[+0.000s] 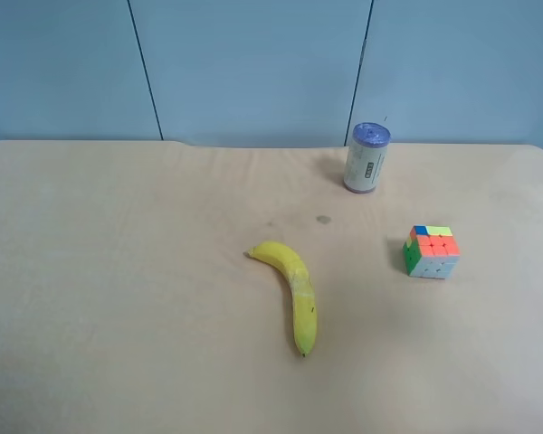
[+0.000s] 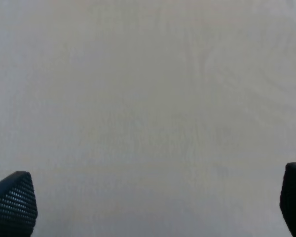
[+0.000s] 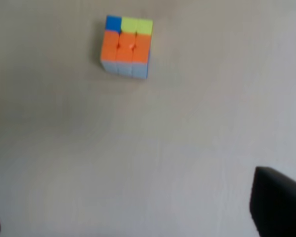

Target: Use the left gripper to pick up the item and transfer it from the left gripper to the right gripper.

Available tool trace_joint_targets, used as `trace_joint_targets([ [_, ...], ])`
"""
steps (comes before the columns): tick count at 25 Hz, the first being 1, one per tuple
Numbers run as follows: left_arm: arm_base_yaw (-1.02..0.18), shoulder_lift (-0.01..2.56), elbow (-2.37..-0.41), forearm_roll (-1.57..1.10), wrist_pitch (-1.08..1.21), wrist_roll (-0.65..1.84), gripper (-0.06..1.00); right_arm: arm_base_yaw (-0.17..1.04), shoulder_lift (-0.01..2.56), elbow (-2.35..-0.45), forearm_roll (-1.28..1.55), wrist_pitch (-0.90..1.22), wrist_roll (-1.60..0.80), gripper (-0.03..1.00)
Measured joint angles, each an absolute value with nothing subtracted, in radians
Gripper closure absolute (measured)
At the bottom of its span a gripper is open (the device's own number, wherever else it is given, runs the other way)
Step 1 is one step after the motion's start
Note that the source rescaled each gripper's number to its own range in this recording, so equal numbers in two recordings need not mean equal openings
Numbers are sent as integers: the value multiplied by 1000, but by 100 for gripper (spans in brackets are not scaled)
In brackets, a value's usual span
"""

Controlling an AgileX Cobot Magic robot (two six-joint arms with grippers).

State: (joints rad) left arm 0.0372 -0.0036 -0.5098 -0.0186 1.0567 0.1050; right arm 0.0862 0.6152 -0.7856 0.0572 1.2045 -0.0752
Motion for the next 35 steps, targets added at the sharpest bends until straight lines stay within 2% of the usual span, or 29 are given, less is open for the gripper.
trace_joint_targets([
  [6,37,-4,-510,-19,1057,105,-6,86,337,-615,57,1179,-102,-2],
  [16,37,-4,-510,-19,1057,105,-6,86,18,-505,64,1076,-69,-2],
  [35,37,-4,-510,-19,1057,105,-6,86,-3,-503,64,1073,-56,-2],
])
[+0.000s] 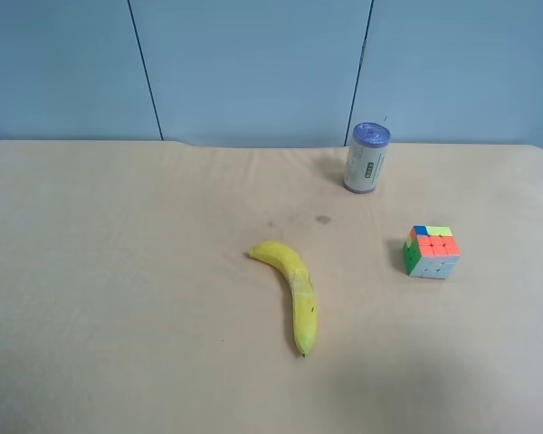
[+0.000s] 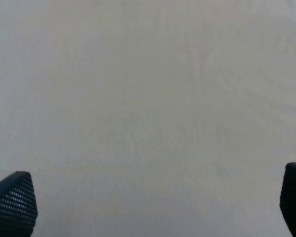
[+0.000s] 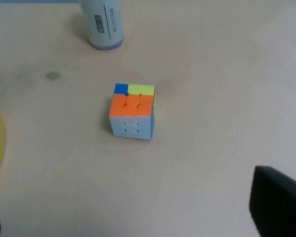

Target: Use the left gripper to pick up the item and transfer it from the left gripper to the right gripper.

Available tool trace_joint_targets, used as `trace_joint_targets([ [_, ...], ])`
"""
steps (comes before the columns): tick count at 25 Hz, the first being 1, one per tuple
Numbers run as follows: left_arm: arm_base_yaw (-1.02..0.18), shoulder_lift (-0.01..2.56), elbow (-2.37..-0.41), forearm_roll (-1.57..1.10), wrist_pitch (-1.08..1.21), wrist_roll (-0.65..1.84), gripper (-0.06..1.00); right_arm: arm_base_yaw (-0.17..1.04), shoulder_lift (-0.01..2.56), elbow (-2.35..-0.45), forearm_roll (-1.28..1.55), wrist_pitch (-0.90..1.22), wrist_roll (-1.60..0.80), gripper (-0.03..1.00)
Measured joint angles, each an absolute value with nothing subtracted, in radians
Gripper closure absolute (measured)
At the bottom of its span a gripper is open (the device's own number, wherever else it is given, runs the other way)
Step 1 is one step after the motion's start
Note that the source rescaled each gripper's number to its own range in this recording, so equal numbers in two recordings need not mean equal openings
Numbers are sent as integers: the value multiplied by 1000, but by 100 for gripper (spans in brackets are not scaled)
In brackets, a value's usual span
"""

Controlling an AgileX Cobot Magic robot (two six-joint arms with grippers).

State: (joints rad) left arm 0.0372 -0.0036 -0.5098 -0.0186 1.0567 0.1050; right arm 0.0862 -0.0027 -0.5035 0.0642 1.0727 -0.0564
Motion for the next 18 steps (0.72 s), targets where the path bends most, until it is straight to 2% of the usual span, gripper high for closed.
trace_joint_targets([
  [18,37,-4,-510,-19,1057,104,-6,86,-3,-503,57,1073,-49,-2],
])
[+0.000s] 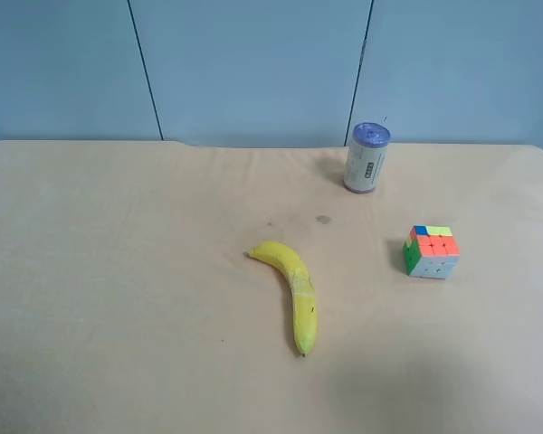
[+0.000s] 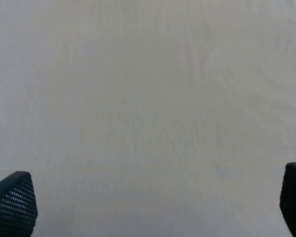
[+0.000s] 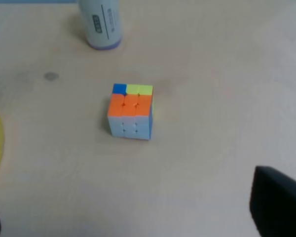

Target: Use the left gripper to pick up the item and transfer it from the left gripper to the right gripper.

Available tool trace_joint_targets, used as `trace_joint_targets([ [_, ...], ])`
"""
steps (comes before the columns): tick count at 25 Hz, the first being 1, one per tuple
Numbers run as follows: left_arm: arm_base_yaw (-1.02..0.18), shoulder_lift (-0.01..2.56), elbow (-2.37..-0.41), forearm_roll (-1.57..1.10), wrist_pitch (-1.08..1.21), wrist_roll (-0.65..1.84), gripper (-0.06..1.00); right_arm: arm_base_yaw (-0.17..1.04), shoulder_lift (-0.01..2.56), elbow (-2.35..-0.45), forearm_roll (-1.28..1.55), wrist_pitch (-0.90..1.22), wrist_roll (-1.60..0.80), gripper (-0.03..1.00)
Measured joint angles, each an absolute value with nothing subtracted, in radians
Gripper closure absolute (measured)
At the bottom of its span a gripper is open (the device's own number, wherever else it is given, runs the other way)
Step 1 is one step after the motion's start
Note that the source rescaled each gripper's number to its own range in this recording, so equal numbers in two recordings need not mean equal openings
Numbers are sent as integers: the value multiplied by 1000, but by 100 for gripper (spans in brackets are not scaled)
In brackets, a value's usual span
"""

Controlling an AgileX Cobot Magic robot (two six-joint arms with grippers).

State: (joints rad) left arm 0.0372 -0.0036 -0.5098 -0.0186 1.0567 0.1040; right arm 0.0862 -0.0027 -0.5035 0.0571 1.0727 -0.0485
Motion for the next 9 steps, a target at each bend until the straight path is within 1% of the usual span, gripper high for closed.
trace_joint_targets([
  [9,37,-4,-510,-19,1057,104,-6,86,-3,-503,58,1073,-49,-2],
])
